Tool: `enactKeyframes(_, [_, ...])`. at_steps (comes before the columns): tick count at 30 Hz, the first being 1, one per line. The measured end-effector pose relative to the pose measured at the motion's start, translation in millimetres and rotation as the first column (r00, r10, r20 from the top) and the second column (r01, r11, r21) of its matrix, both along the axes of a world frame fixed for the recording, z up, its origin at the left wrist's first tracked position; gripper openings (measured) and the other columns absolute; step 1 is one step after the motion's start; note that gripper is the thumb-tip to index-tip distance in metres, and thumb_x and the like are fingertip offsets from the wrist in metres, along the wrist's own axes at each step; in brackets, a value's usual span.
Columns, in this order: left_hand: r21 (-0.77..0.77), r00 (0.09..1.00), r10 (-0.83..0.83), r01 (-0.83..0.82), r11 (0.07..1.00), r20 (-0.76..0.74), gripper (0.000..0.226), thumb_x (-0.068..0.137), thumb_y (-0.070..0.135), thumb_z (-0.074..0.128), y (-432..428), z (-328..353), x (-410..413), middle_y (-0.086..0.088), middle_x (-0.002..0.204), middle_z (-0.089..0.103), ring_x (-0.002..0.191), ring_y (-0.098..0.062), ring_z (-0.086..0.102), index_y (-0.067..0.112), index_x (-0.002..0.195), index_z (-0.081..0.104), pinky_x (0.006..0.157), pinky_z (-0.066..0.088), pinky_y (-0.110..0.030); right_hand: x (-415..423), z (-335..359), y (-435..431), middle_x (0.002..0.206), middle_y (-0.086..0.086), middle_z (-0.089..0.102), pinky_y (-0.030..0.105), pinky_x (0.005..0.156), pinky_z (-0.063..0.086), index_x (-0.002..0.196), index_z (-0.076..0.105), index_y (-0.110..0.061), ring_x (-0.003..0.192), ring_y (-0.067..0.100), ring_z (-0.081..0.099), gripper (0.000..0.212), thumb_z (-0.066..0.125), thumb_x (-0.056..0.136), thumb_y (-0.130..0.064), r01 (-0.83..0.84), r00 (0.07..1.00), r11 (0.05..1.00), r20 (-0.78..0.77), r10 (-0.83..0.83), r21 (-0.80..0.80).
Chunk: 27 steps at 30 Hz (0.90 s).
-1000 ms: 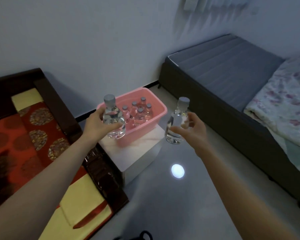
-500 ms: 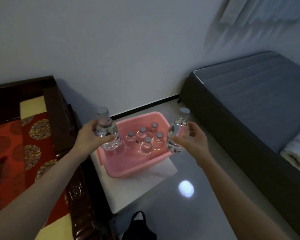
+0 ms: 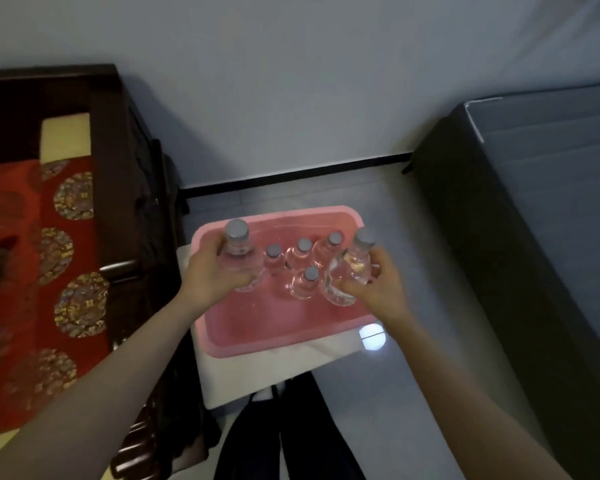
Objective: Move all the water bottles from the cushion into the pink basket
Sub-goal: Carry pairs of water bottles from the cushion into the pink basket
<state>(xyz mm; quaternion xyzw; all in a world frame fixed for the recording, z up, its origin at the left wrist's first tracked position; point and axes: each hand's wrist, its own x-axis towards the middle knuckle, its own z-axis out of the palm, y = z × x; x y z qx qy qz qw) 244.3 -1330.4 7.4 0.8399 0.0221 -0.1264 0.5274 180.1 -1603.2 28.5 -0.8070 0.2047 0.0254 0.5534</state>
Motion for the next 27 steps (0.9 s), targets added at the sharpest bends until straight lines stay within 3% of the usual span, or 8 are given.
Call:
enactKeyframes(2, [-0.016,0.999,-0.015,0.014,1.0,-0.041,0.075,0.047,0.035,0.083,-8.6,-23.9,-0.7,0.005,0.106,0.066,0.092,-0.01,0.064,0.018,0.115,0.056,0.076,0.048,-0.018,4.4,-24.0,-3.4,0.102,-0.001,0.07,0.036,0.075,0.058,0.106,0.059,-0.026,0.091,0.016,0.068,0.06,0.087,0.055,-0.011,-0.04,0.998,0.999,-0.044,0.039,-0.003])
enactKeyframes(5, [-0.01,0.998,-0.051,0.051,0.999,-0.037,0.068,0.054,0.025,0.089,-19.5,-52.1,-1.2,0.014,0.105,0.065,0.094,-0.006,0.063,0.028,0.114,0.055,0.079,0.048,-0.019,10.1,-48.6,-10.9,0.1,-0.007,0.07,0.04,0.076,0.058,0.106,0.057,-0.027,0.089,0.013,0.068,0.064,0.089,0.052,-0.017,-0.138,0.983,0.99,-0.126,0.133,-0.034])
enactKeyframes(7, [0.018,0.995,-0.096,0.096,0.995,-0.008,0.065,0.055,0.026,0.086,-25.8,-66.0,-1.3,0.024,0.102,0.062,0.093,0.001,0.06,0.043,0.108,0.051,0.081,0.043,-0.009,16.0,-62.5,-18.0,0.099,-0.01,0.068,0.04,0.078,0.057,0.105,0.056,-0.03,0.089,0.01,0.066,0.064,0.089,0.053,-0.014,-0.269,0.953,0.961,-0.159,0.257,-0.06])
enactKeyframes(11, [0.07,0.979,-0.201,0.199,0.978,0.03,0.067,0.054,0.017,0.083,-33.4,-91.6,0.7,0.036,0.105,0.058,0.097,0.015,0.053,0.046,0.104,0.049,0.085,0.037,-0.004,34.4,-75.0,-32.4,0.104,-0.022,0.062,0.033,0.085,0.05,0.106,0.055,-0.037,0.094,0.009,0.061,0.063,0.083,0.053,-0.019,-0.585,0.81,0.779,-0.215,0.545,-0.228])
enactKeyframes(14, [0.136,0.971,-0.221,0.208,0.969,0.088,0.065,0.048,0.023,0.078,-36.3,-123.6,2.5,0.013,0.112,0.05,0.105,-0.004,0.045,0.021,0.11,0.062,0.094,0.03,-0.007,44.7,-88.5,-38.7,0.111,-0.013,0.062,0.027,0.084,0.047,0.119,0.057,-0.027,0.099,0.014,0.059,0.071,0.079,0.052,-0.015,-0.754,0.657,0.595,-0.296,0.694,-0.279])
enactKeyframes(17, [0.166,0.977,-0.211,0.203,0.965,0.03,0.069,0.048,0.025,0.076,-41.8,-144.0,-1.6,-0.006,0.112,0.049,0.106,-0.02,0.048,0.012,0.115,0.065,0.094,0.038,-0.021,45.9,-101.9,-38.8,0.117,-0.009,0.063,0.03,0.083,0.049,0.122,0.048,-0.038,0.102,0.016,0.06,0.077,0.075,0.054,-0.014,-0.839,0.541,0.465,-0.333,0.772,-0.284])
enactKeyframes(23, [0.182,0.969,-0.247,0.239,0.954,0.019,0.07,0.052,0.011,0.084,-54.0,-155.4,5.7,-0.006,0.112,0.051,0.103,-0.024,0.054,0.014,0.119,0.064,0.089,0.04,-0.025,57.1,-124.6,-38.6,0.111,0.002,0.064,0.026,0.073,0.042,0.128,0.051,-0.026,0.096,0.025,0.062,0.071,0.07,0.062,-0.006,-0.883,0.459,0.355,-0.406,0.791,-0.307])
enactKeyframes(27, [0.25,0.957,-0.289,0.277,0.928,0.014,0.071,0.058,0.012,0.086,-59.0,-165.0,4.6,-0.007,0.113,0.052,0.104,-0.027,0.054,0.016,0.124,0.061,0.092,0.042,-0.031,58.4,-133.2,-40.6,0.111,0.003,0.062,0.032,0.078,0.049,0.126,0.052,-0.023,0.098,0.025,0.06,0.069,0.068,0.062,-0.004,-0.888,0.456,0.38,-0.396,0.797,-0.257])
